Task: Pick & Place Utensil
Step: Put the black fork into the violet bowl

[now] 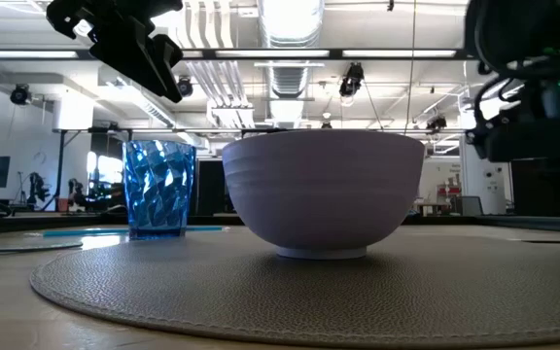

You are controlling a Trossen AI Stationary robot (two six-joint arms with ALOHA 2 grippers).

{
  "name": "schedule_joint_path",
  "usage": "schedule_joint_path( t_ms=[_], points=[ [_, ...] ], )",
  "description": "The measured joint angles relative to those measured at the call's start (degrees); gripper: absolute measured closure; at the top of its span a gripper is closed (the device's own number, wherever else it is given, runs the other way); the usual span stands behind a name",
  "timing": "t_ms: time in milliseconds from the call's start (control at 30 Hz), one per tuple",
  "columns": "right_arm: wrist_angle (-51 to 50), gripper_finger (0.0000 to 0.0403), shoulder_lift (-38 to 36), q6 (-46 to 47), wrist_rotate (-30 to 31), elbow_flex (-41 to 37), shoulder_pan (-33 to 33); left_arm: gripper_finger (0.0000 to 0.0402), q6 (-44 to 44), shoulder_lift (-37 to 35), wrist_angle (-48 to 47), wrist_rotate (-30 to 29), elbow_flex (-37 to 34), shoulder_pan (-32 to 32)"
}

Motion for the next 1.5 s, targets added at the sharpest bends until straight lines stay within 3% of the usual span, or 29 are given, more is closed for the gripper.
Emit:
schedule_joint_path(
  t_ms=[433,1000,1333,1500],
  points=[
    [-3.2,0.0394,-4.5,-1.7,1.5,0.2,0.0,0.0236,-0.5,0.0,-0.2,0.0,0.0,0.0],
    [-4.1,0.0394,-22.9,-6.4,18.5,0.3,0.0,0.0236,-3.1,0.0,3.6,0.0,0.0,0.0],
    [-3.6,0.0394,-24.6,-13.0,24.2,1.8,-0.1,0.0236,-3.1,0.0,8.1,0.0,0.0,0.0],
    [-3.2,0.0394,-24.6,-18.7,31.0,3.7,-0.1,0.0236,-3.1,0.0,12.2,0.0,0.0,0.0]
  ],
)
